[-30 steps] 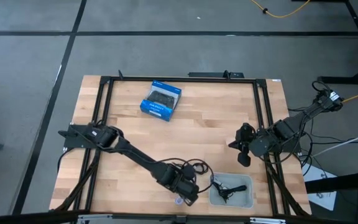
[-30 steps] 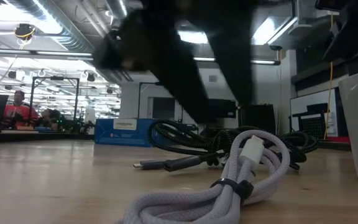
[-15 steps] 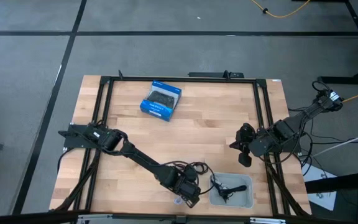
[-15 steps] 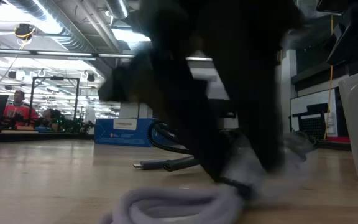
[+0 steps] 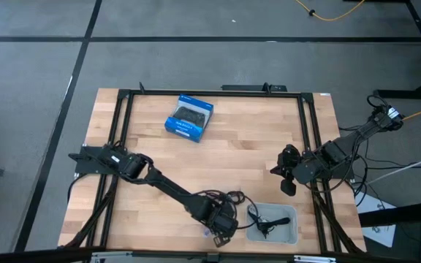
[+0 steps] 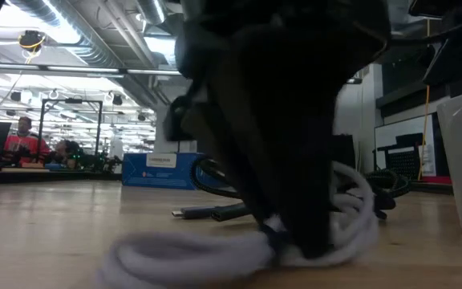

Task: Pick and place USB-C Cables
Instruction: Put the white charger cable into the white bin

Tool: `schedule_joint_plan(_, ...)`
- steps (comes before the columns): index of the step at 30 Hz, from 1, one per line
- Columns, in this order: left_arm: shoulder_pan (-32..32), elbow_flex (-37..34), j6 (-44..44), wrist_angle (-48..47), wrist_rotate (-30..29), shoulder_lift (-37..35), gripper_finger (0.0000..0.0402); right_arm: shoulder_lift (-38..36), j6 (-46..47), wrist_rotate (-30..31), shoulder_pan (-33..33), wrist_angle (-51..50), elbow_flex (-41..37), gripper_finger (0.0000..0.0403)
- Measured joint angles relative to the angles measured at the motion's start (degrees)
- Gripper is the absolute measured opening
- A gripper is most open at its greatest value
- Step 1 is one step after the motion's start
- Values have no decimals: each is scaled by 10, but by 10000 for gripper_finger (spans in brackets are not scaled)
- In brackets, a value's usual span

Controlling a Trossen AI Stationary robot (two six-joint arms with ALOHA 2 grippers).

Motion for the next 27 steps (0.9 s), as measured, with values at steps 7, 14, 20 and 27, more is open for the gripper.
schedule_joint_plan(7,14,159,205,-25,-114,-27,18,0,3,-1,0,-4,0,6)
schedule_joint_plan(14,50,200,400,145,-114,-20,18,-8,55,-2,0,-53,0,6)
schedule_joint_plan(20,88,201,397,220,-57,37,18,-19,79,-6,0,-90,0,6)
schedule_joint_plan(27,97,204,363,238,0,72,18,-30,77,-11,0,-96,0,6)
